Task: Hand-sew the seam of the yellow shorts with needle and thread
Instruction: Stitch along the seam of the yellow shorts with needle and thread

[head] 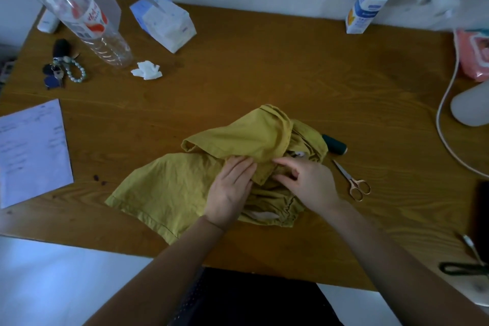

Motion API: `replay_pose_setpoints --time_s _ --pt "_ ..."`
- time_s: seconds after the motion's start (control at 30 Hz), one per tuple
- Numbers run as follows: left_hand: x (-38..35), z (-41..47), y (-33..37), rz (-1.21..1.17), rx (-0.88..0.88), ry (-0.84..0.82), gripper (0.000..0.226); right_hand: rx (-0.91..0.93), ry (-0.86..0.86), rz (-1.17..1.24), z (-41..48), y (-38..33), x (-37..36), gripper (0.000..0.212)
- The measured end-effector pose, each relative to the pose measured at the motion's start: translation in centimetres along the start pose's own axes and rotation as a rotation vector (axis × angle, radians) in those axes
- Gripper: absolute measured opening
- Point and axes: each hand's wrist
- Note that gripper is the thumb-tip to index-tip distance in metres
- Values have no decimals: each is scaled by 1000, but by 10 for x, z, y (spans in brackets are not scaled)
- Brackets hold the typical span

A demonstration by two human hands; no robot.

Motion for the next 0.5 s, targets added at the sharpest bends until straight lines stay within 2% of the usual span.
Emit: replay_pose_setpoints --time_s 0.17,0.23,0.37,0.5 --pt "2 6 0 0 -24 69 19 -49 -10 42 -6 1 -4 39" --pt "2 9 0 11 -30 98 23 -32 -23 83 -5 -2 -3 40" --pt "4 7 1 -5 10 124 23 -123 49 325 -5 -6 -7 36" --pt "7 1 -6 -15 26 96 20 -152 138 243 -4 -9 -15 28"
Point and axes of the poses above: each hand's wrist, its own z-axis towards the middle knuckle, its own x-axis out of the back of the hand, y = z × x
